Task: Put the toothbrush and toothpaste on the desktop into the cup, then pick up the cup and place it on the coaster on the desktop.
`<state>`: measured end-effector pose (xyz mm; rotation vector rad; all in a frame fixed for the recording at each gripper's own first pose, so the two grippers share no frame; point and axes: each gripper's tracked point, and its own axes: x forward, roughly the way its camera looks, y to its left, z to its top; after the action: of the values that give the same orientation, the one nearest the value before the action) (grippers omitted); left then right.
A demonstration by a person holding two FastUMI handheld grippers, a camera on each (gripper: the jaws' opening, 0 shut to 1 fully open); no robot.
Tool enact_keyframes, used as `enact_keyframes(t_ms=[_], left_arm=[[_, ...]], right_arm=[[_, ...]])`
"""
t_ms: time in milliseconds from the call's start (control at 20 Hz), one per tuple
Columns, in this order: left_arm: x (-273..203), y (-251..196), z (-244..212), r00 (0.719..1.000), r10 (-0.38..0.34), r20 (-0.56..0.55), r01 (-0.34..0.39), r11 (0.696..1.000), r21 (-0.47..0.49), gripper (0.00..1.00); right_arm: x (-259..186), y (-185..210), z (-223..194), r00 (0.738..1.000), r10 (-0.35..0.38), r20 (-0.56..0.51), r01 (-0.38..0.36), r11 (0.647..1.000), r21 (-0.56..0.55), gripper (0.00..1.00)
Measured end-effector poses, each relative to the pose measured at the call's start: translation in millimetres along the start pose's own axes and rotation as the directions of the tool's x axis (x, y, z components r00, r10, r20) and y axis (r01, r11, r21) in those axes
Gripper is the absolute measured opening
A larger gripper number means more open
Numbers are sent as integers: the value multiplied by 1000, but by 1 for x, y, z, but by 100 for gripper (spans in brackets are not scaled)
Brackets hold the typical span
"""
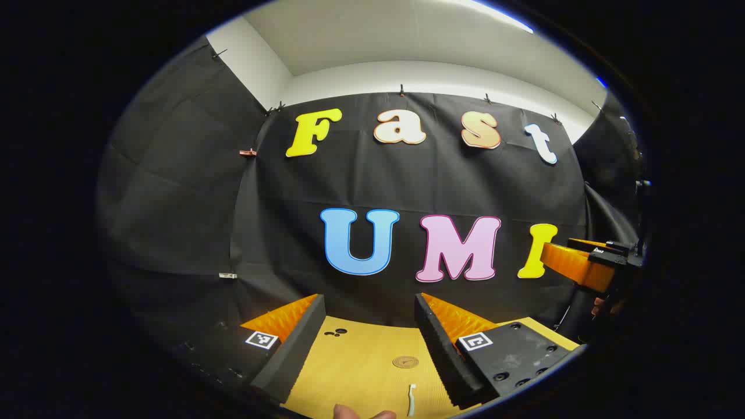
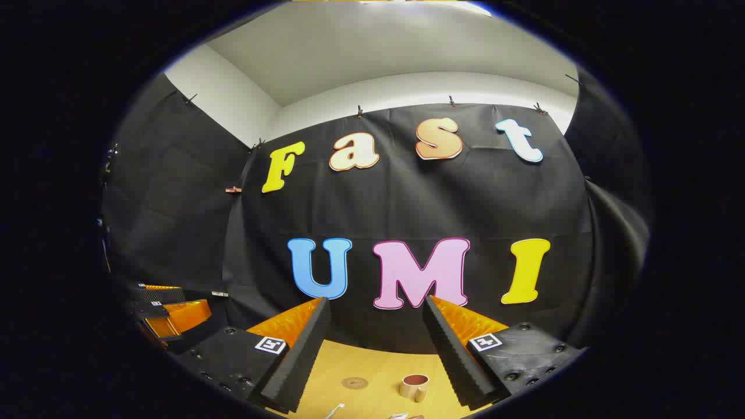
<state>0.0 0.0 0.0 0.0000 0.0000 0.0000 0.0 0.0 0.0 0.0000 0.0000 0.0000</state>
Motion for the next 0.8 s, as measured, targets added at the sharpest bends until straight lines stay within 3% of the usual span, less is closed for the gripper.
enact_keyframes(t_ms=[200,500,550,600,800], left_arm=[[4,4,-6,1000,-21,-11,21,1000,-8,97],[22,-5,-10,995,-103,8,103,995,7,97],[26,-6,-10,994,-108,5,108,994,9,97],[32,-9,-14,993,-114,-1,114,993,8,97],[47,-18,-29,991,-129,-38,129,992,0,97]], right_arm=[[-6,-7,-16,997,-43,-64,45,999,23,96],[-13,-38,-3,986,-163,-27,161,985,-54,96],[-14,-41,-6,984,-174,-32,172,983,-62,100],[-15,-43,-12,983,-177,-44,174,982,-74,96],[-18,-49,-48,973,-190,-131,173,976,-133,96]])
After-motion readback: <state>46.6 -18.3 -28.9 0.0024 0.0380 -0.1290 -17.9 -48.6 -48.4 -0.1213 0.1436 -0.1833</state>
